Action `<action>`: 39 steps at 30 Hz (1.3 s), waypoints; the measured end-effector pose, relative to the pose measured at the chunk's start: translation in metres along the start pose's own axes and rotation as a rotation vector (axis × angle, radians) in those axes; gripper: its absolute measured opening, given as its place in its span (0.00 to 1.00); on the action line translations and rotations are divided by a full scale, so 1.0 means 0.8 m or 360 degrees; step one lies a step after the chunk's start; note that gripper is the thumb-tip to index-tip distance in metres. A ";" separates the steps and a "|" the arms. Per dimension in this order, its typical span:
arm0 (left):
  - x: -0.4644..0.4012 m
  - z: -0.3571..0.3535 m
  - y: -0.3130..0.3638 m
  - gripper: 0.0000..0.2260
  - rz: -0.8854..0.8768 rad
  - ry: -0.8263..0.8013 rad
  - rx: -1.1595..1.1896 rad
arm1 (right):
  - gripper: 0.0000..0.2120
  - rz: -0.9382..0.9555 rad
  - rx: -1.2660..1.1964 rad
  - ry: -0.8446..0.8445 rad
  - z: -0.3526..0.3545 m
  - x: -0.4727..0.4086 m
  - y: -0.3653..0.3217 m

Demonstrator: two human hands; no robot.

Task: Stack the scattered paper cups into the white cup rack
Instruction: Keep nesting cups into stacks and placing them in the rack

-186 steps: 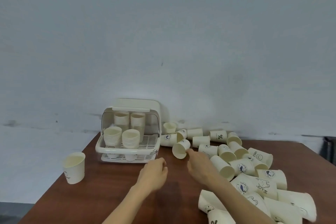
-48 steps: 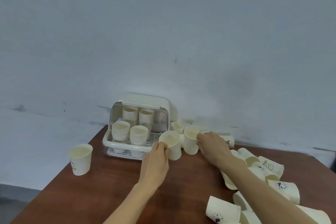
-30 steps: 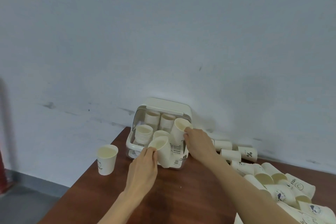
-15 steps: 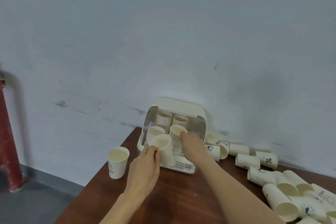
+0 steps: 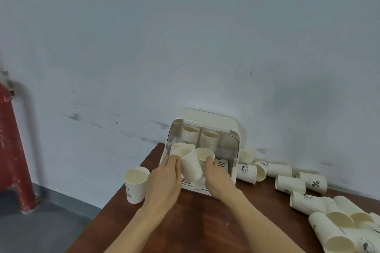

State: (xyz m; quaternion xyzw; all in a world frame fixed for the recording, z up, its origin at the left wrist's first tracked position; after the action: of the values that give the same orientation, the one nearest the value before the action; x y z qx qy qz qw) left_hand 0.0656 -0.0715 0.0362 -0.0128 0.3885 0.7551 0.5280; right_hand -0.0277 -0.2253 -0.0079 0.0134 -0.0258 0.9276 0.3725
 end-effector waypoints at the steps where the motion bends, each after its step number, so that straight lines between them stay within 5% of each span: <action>1: -0.006 0.004 0.001 0.09 0.0008 0.0025 -0.0017 | 0.20 0.0017 -0.0006 0.0011 -0.002 0.000 0.000; 7: -0.059 0.032 0.008 0.07 0.0002 0.0205 -0.0316 | 0.25 0.0010 0.0004 0.0039 -0.005 -0.001 0.004; 17: -0.099 -0.001 0.001 0.10 0.0025 0.0002 -0.0649 | 0.33 -0.0003 0.0059 0.0063 -0.009 -0.003 0.006; 39: -0.092 -0.064 -0.026 0.14 0.0162 -0.0535 -0.1027 | 0.33 -0.0043 0.0045 0.0061 -0.009 0.000 0.004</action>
State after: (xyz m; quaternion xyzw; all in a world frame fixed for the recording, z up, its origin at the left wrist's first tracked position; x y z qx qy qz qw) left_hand 0.0944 -0.1574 0.0200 -0.0352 0.0383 0.8556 0.5151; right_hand -0.0302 -0.2273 -0.0153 0.0012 -0.0054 0.9228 0.3852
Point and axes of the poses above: each hand's wrist, its own x-axis away from the middle knuckle, its own z-axis out of the back of the hand, y = z × x, the point moved 8 cm from there along -x, towards the middle knuckle, and after that the axes turned 14 degrees about -y, right-handed, at the moved point
